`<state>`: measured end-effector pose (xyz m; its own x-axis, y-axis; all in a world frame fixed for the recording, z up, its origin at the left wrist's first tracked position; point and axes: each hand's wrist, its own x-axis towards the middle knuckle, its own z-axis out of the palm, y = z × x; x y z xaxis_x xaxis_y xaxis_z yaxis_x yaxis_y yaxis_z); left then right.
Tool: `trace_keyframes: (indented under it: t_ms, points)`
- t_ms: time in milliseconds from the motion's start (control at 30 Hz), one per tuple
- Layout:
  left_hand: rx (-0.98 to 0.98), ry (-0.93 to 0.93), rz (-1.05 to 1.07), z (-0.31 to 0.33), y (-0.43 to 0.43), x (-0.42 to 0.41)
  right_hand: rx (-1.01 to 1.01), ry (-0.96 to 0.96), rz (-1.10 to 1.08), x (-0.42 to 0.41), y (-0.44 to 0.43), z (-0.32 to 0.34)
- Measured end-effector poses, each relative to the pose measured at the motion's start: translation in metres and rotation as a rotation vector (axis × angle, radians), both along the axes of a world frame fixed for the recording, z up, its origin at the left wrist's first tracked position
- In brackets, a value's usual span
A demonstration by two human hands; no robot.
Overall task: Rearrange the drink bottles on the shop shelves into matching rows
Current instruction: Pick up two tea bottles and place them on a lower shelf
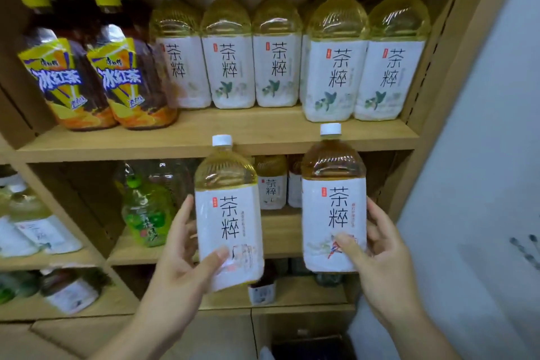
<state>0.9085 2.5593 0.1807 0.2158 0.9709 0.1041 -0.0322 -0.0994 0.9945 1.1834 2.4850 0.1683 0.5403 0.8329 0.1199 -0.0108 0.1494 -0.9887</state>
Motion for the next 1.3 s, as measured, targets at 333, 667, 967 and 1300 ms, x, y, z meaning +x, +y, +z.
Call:
trace_keyframes:
  t_ms: [333, 667, 967, 1300]
  points:
    - [-0.151, 0.134, -0.118, -0.073, 0.024, 0.047, -0.156, 0.121, -0.074, 0.021, -0.007, -0.084]
    - [-0.14, 0.018, -0.068, -0.115, 0.101, 0.089, -0.155, 0.1, -0.057, 0.037, 0.065, -0.112]
    - [-0.046, 0.152, -0.124, -0.135, 0.125, 0.09, -0.099, 0.062, -0.016, 0.036, 0.101, -0.135]
    - [0.081, 0.33, -0.129, -0.138, 0.13, 0.089, -0.149, -0.084, 0.1, 0.043, 0.086, -0.142]
